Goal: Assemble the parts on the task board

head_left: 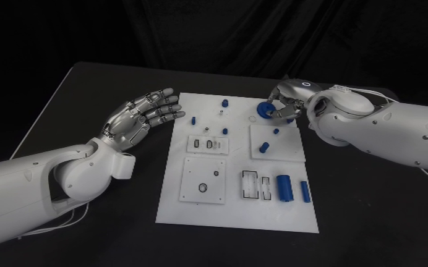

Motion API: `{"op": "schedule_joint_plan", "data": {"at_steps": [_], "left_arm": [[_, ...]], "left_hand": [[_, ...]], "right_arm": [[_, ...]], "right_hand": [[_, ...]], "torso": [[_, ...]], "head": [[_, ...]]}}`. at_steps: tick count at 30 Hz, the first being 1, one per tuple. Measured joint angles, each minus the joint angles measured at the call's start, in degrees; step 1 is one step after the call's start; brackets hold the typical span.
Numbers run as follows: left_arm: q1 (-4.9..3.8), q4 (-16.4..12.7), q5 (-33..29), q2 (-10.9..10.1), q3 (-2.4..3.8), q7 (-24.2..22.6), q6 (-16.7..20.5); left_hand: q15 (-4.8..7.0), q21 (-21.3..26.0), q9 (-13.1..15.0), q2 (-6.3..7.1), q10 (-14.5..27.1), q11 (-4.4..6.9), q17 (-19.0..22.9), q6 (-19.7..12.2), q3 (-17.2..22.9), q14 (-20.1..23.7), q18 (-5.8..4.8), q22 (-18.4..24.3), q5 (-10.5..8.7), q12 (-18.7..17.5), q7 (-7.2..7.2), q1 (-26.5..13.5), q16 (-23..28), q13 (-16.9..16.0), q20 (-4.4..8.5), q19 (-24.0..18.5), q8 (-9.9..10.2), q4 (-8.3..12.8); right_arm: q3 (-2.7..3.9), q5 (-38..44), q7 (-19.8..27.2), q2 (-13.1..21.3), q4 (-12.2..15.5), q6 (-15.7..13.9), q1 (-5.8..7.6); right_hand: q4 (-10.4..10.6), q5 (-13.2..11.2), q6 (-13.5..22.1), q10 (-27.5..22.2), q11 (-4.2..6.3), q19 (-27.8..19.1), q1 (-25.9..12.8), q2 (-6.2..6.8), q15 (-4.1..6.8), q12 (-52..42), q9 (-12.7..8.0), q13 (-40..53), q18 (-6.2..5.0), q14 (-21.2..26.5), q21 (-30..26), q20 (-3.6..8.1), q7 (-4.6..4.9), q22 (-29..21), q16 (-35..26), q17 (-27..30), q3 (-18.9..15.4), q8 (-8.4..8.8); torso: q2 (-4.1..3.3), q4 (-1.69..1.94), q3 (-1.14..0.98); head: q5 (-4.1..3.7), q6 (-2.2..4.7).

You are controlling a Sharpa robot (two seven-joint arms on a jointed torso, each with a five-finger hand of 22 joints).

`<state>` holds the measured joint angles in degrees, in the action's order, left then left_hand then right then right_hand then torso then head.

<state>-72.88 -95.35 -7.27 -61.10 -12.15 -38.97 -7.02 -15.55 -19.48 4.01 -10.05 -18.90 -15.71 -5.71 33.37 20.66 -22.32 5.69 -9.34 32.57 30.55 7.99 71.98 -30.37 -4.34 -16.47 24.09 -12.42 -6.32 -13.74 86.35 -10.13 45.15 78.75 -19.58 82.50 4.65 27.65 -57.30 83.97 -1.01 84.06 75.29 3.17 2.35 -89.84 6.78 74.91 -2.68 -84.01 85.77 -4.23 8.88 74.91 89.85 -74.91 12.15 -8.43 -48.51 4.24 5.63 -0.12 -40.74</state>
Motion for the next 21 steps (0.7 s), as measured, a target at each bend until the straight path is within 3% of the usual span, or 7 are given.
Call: {"op": "schedule_joint_plan", "data": {"at_steps": [7,8,9,10,13,18,21], "left_arm": [[0.02,0.14,0.0,-0.06,0.0,0.0,-0.1],[0.03,0.14,0.0,-0.08,0.0,0.0,-0.12],[0.03,0.14,0.0,-0.11,0.0,0.0,-0.15],[0.03,0.14,0.0,-0.15,0.0,0.0,-0.16],[0.04,0.14,0.0,-0.3,0.0,0.0,-0.18],[0.04,0.13,0.0,-0.36,0.0,0.0,-0.19],[0.04,0.13,0.0,-0.35,0.0,0.0,-0.19]], "left_hand": [[0.0,0.0,0.0,0.0,0.07,-0.07,0.0,0.0,0.0,0.0,0.0,0.0,0.0,0.0,0.0,0.0,0.0,0.0,0.0,0.0,0.0,0.0],[0.0,0.0,0.0,0.0,0.07,-0.07,0.0,0.0,0.0,0.0,0.0,0.0,0.0,0.0,0.0,0.0,0.0,0.0,0.0,0.0,0.0,0.0],[0.0,0.0,0.0,0.0,0.07,-0.07,0.0,0.0,0.0,0.0,0.0,0.0,0.0,0.0,0.0,0.0,0.0,0.0,0.0,0.0,0.0,0.0],[0.0,0.0,0.0,0.0,0.07,-0.07,0.0,0.0,0.0,0.0,0.0,0.0,0.0,0.0,0.0,0.0,0.0,0.0,0.0,0.0,0.0,0.0],[0.0,0.0,0.0,0.0,0.07,-0.07,0.0,0.0,0.0,0.0,0.0,-0.01,0.0,0.0,0.0,0.0,0.0,0.0,0.0,0.0,0.0,0.0],[0.0,0.0,0.0,0.0,0.07,-0.07,0.05,0.0,0.16,0.0,0.0,-0.01,0.0,0.0,0.0,0.0,0.0,0.02,0.15,-0.15,0.0,0.17],[0.0,0.0,0.0,0.0,0.07,-0.07,0.06,0.0,0.17,0.0,0.0,-0.01,0.0,0.0,0.0,0.0,0.0,0.05,0.21,-0.21,0.0,0.17]], "right_arm": [[-0.17,2.03,0.54,-0.04,0.37,-2.08,-0.27],[-0.2,2.26,0.61,0.02,0.59,-2.45,-0.31],[-0.22,2.57,0.71,0.11,0.94,-2.94,-0.35],[-0.25,2.77,0.78,0.19,1.26,-3.27,-0.37],[-0.26,3.38,0.96,0.46,2.56,-4.22,-0.27],[-0.2,4.05,1.06,0.11,4.56,-5.07,1.04],[-0.15,4.28,1.07,-0.74,5.1,-5.21,1.59]], "right_hand": [[-0.51,4.9,0.45,-0.02,0.82,0.08,0.35,0.23,0.88,0.0,-0.33,0.0,0.0,0.13,0.42,0.87,-0.45,0.0,0.0,0.0,-0.18,0.0],[-1.47,5.43,0.57,0.06,0.92,-0.09,0.55,0.45,0.89,0.0,-0.33,0.0,0.0,0.13,0.61,1.05,-0.57,0.0,0.0,0.0,0.76,0.0],[-2.13,7.18,0.64,0.05,0.93,-0.11,0.37,0.66,0.91,0.0,-0.81,0.0,0.52,0.13,1.62,1.07,-0.64,0.0,0.0,0.0,1.21,0.01],[-2.41,8.55,0.64,0.07,0.95,-0.11,-0.07,1.09,1.12,0.0,-4.95,0.0,1.39,-0.05,2.29,1.07,-0.65,0.0,0.0,0.0,1.51,0.01],[-1.9,10.82,0.94,0.06,1.13,-0.04,-1.36,1.84,1.21,0.0,-5.14,0.0,1.37,0.0,3.26,1.4,-0.95,0.0,0.0,0.0,2.35,0.0],[-1.79,11.66,1.13,0.06,1.13,-0.11,-2.35,1.65,1.27,0.0,-5.14,0.04,2.28,-0.05,3.93,1.47,-1.17,-0.01,0.0,0.0,2.77,0.0],[-1.68,11.86,1.13,0.06,1.13,-0.1,-2.8,1.66,1.28,0.0,-5.14,0.04,2.28,-0.06,4.04,1.47,-1.18,0.03,0.0,0.0,3.09,0.0]], "torso": [[-0.01,0.0,-0.01],[-0.01,0.0,-0.01],[-0.01,0.0,-0.01],[-0.01,0.01,-0.01],[-0.01,0.0,0.02],[0.01,-0.05,0.04],[0.01,-0.05,0.05]], "head": [[0.21,0.28],[0.25,0.32],[0.3,0.36],[0.35,0.41],[0.52,0.5],[0.59,0.57],[0.59,0.65]]}}
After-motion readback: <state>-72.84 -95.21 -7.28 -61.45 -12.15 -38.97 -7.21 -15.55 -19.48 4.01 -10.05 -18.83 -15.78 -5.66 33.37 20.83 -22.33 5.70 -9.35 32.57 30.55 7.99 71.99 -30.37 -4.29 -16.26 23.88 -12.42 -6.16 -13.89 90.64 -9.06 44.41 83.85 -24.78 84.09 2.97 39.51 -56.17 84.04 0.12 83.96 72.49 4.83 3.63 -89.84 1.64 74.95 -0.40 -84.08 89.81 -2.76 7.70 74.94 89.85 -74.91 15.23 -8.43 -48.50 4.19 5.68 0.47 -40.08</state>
